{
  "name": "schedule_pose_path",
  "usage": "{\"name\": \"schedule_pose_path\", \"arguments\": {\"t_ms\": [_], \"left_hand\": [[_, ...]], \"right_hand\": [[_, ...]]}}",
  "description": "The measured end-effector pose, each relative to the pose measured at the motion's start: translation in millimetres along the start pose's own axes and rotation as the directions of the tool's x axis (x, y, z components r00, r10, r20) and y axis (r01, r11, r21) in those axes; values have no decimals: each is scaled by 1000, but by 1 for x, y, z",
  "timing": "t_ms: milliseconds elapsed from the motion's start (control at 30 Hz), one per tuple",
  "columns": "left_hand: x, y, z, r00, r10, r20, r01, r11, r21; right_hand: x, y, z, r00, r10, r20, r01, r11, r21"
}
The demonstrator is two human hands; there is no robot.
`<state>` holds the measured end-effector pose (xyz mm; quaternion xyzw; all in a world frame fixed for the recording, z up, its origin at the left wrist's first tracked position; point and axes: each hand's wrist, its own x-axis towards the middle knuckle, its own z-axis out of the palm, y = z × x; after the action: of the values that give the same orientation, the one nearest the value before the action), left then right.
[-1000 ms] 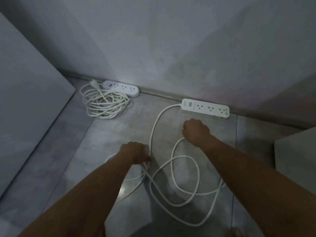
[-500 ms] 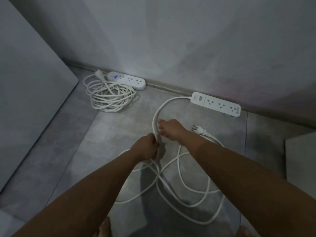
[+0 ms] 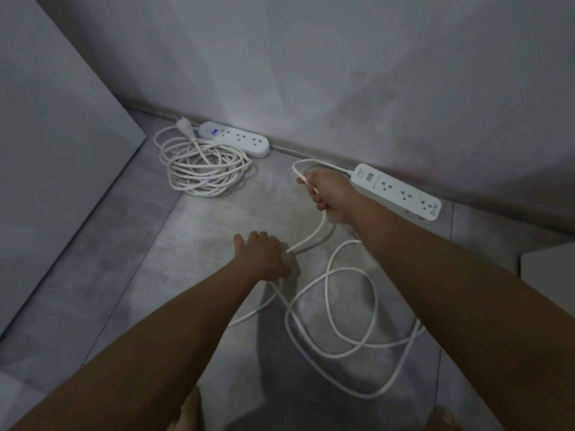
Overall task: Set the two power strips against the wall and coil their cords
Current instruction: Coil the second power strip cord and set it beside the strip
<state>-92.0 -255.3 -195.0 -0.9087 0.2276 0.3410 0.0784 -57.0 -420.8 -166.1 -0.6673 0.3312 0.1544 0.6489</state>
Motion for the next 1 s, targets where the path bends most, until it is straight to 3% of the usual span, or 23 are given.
{"name": "schedule_pose_path", "arguments": {"t_ms": [100, 233, 300, 367, 433, 500, 533, 600, 667, 733, 833, 933, 1000], "left_hand": [[-1, -9, -14, 974, -100, 205, 105, 994, -12], [-7, -15, -36, 873, 20, 488, 128, 955, -269], [-9, -23, -36, 906, -3, 424, 94, 977, -194], [-8, -37, -21, 961, -68, 268, 93, 992, -82], [-6, -47, -2, 980, -115, 163, 151, 962, -229], [1, -53, 6, 974, -224, 46, 216, 835, -506], [5, -54, 7, 944, -328, 21, 261, 709, -655], [11, -48, -4, 884, -428, 188, 345, 325, -881], [14, -35, -22, 873, -315, 373, 361, -97, -927], [15, -15, -45, 911, -168, 376, 310, -323, -894], [17, 19, -79, 965, -33, 261, 232, -364, -902], [18, 51, -100, 987, -8, 160, 150, -313, -938], [16, 64, -105, 992, -11, 123, 111, -350, -930]], "right_hand": [[-1, -9, -20, 989, -130, -76, 119, 984, -135], [-5, -17, -39, 934, -328, -145, 267, 906, -330], [-4, -19, -46, 905, -386, -176, 288, 864, -413], [0, -24, -53, 892, -376, -251, 272, 890, -366], [2, -30, -62, 899, -302, -317, 239, 945, -224], [1, -31, -69, 907, -267, -325, 218, 959, -180], [-1, -30, -71, 913, -268, -309, 220, 959, -181], [-6, -24, -71, 934, -254, -251, 222, 964, -149], [-10, -18, -68, 958, -218, -186, 199, 973, -116], [-14, -16, -66, 968, -196, -160, 178, 977, -115], [-24, -13, -63, 974, -192, -118, 167, 968, -189], [-33, -7, -56, 972, -233, -8, 217, 915, -340], [-34, -4, -51, 976, -216, 21, 209, 909, -362]]}}
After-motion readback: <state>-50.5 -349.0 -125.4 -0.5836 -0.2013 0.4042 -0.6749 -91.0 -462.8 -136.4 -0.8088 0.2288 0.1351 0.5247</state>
